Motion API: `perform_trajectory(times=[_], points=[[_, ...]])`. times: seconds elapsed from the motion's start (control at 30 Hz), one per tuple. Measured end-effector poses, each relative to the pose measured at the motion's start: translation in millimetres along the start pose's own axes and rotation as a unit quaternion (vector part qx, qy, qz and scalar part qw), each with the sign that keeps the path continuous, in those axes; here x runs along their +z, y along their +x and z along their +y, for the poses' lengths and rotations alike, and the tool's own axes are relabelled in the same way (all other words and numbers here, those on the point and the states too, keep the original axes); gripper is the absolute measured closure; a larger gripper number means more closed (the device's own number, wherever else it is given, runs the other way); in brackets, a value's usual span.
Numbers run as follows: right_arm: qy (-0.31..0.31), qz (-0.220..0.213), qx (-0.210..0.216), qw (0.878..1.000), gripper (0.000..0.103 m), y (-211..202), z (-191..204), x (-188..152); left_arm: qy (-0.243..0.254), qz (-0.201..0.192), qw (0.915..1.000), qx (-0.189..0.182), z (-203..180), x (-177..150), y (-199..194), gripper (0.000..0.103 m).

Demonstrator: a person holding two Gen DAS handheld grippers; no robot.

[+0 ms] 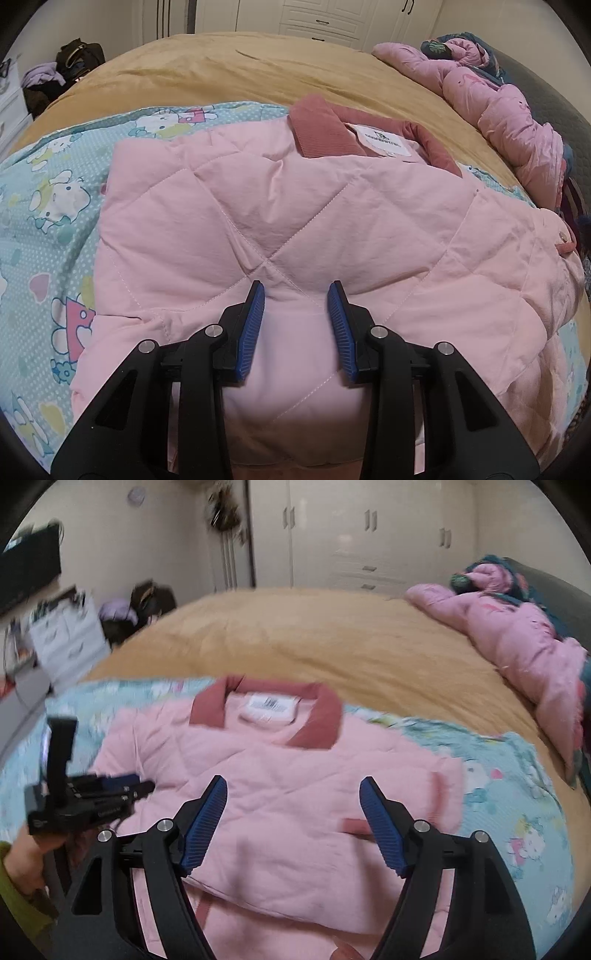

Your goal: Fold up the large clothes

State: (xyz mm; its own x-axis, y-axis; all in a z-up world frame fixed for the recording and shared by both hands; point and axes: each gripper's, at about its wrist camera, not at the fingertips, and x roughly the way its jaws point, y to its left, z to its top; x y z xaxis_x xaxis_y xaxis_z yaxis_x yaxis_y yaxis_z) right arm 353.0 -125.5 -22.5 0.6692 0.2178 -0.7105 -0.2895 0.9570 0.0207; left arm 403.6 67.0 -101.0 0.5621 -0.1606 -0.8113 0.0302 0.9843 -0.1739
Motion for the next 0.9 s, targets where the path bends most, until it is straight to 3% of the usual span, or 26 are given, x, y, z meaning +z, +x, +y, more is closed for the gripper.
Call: perform_trajectory(times=[0.27, 0.6, 0.9], points=[[0.036, 0.103, -0.024, 0.994, 0.028, 62.6, -9.6, -17.3, 0.006, 0.008, 0.9999, 0.002, -1.5, 2.7, 2.5, 0.075], [0.043, 0.105, -0.039, 0.993, 0.019, 95.0, -11.7, -30.3, 0.018, 0.005, 0.9998, 0.008, -2.8, 2.3, 7.6, 0.075], [0.050, 0.111, -0.041, 0.992, 0.017, 96.1, -13.7, -31.0, 0.010, 0.006, 0.9999, 0.002, 1.2, 2.6, 9.8, 0.075]])
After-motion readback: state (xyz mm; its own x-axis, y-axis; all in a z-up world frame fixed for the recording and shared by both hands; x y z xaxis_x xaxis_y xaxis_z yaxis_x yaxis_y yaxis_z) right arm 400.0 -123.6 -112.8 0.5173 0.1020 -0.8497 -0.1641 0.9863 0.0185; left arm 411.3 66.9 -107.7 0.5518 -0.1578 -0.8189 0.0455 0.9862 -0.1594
